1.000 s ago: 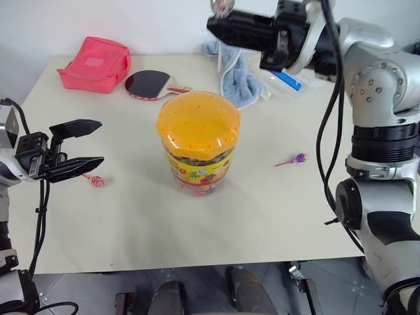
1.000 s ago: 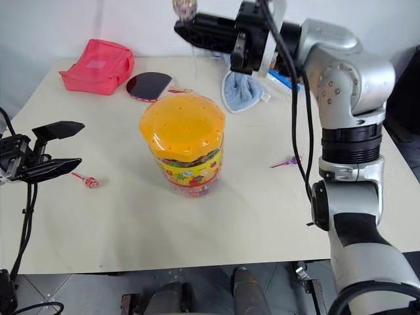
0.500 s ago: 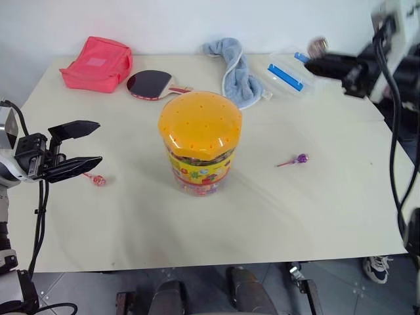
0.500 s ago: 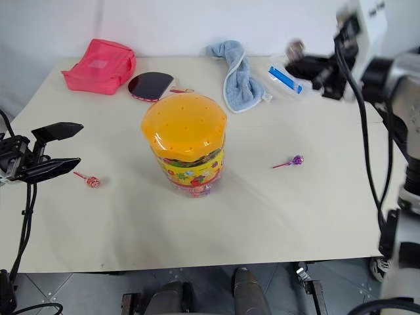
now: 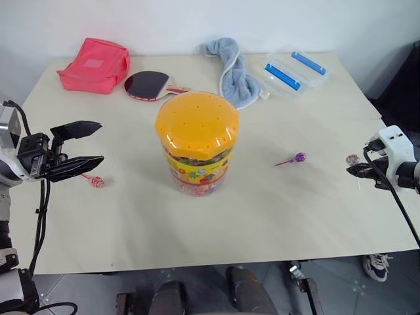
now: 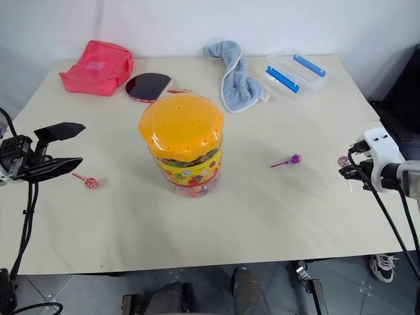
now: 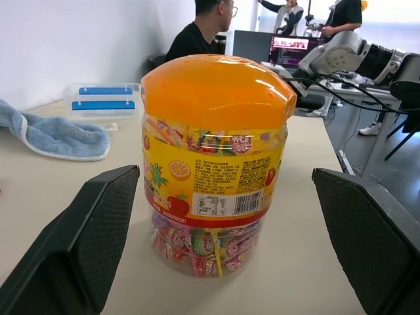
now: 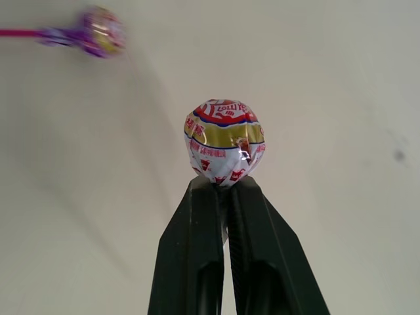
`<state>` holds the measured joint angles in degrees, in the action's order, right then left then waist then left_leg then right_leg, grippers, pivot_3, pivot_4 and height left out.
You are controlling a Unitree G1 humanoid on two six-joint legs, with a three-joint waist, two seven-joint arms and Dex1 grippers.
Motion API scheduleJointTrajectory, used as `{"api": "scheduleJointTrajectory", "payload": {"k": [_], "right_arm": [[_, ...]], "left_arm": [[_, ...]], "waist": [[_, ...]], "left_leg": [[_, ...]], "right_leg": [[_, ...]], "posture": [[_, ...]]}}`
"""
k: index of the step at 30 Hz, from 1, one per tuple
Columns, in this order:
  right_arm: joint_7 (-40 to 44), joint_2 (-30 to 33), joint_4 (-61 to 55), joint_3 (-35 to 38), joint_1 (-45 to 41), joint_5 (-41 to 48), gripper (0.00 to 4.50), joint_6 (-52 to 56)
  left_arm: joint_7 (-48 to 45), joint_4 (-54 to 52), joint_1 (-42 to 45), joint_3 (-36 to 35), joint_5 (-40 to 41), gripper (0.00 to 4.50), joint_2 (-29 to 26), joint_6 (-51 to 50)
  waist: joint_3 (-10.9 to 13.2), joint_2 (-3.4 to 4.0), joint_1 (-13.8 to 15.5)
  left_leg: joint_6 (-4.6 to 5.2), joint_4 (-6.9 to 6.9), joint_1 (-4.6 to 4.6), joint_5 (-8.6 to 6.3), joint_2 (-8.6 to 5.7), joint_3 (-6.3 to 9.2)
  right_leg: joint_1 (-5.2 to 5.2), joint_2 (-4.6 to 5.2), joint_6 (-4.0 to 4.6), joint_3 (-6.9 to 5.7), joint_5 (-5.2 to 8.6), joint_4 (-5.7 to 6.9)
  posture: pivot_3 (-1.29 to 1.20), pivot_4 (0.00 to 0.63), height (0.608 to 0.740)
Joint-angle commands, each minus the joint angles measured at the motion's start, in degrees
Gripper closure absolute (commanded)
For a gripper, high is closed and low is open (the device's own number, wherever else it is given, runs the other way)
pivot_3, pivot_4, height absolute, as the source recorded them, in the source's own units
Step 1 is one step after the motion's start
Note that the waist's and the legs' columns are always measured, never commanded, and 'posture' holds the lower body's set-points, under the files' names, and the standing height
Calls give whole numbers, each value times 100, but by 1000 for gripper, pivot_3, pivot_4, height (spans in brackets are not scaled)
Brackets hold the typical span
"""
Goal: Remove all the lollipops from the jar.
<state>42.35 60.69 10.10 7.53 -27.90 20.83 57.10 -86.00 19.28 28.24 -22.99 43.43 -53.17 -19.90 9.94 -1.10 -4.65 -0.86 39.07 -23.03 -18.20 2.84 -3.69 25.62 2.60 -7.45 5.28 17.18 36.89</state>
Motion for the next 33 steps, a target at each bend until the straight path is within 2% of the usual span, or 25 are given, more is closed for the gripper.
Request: {"api": "scheduleJointTrajectory", "payload": {"k": [1, 3, 4, 6, 11, 14, 16, 20, 23, 28, 30, 33], "right_arm": [[-95, -132, 386, -7, -90, -209, 4456, -303], [-127, -231, 687, -59, -131, -323, 4456, -485], [-104, -266, 749, -67, -133, -347, 3921, -544], [-66, -309, 804, -64, -128, -370, 3410, -598], [0, -280, 660, 42, 32, -346, 1793, -564], [176, -195, 282, 251, 288, -182, 736, -539], [588, 16, -262, 629, 658, 68, 39, -668], [1326, 99, -1454, 1470, 1071, 872, 39, -703], [1800, -203, -2178, 1827, 1288, 1309, 39, -1290], [2367, -493, -2432, 1140, 1385, 1306, 39, -2075], [2450, -639, -2317, 635, 1275, 1102, 39, -2341], [2449, -813, -2144, 309, 1098, 1032, 39, -2485]], "left_arm": [[-65, 14, 7, -4, -133, 0, -191, -78], [-56, 12, -23, -30, -144, 0, -212, -125], [-63, -11, -45, -48, -134, 0, -228, -166], [5, -42, -110, -37, -179, 0, -311, -298], [229, -79, -237, -121, -354, 0, -403, -279], [553, -121, -309, -137, -584, 0, -402, -157], [498, -241, -430, -172, -584, 0, -335, -22], [513, -224, -537, -144, -609, 0, -334, -11], [552, -209, -555, -133, -619, 0, -312, -8], [538, -22, -617, -136, -719, 0, -260, 183], [547, 38, -752, -183, -744, 0, -246, 212], [656, -67, -934, -326, -683, 0, -217, 151]], "waist": [[0, 0, 2], [0, 0, 3], [0, 1, 4], [4, 7, 3], [5, 10, 6], [5, 10, 17], [7, 13, 35], [12, 23, 94], [11, 20, 136], [6, 11, 164], [6, 11, 165], [6, 11, 162]], "left_leg": [[0, 0, 0, 0, 0, 0], [-1, 0, -1, 1, -1, 0], [-1, 0, -1, 1, -1, 0], [-2, 0, -1, 1, -1, -1], [-2, 0, -1, 1, -1, -1], [-1, 0, -1, 1, -1, 0], [-1, 0, -2, 1, -1, 0], [-1, 4, -1, 0, -2, -1], [0, 3, 9, 0, 3, 1], [0, 3, 11, -1, 1, 2], [-1, 3, 10, 0, 0, 2], [-1, 3, 11, 0, 0, 2]], "right_leg": [[0, 0, 0, 0, 0, 0], [0, 0, 0, 0, 0, -1], [0, 0, 0, 1, 0, -1], [0, 1, 0, 1, 0, 0], [0, 1, 0, 1, 0, 1], [0, 1, 0, 1, 0, 1], [0, 1, -1, 1, 0, 1], [-2, 2, -5, 3, -3, 0], [-9, -7, -5, 2, -3, -1], [-15, -5, -5, 2, -3, 0], [-14, -4, -5, 2, -3, -1], [-14, -4, -5, 2, -3, 0]], "posture": [[0, 150, 740], [0, 150, 740], [0, 150, 740], [0, 150, 740], [0, 150, 740], [0, 150, 740], [0, 150, 740], [0, 150, 740], [0, 150, 740], [0, 150, 740], [0, 150, 740], [0, 150, 740]]}}
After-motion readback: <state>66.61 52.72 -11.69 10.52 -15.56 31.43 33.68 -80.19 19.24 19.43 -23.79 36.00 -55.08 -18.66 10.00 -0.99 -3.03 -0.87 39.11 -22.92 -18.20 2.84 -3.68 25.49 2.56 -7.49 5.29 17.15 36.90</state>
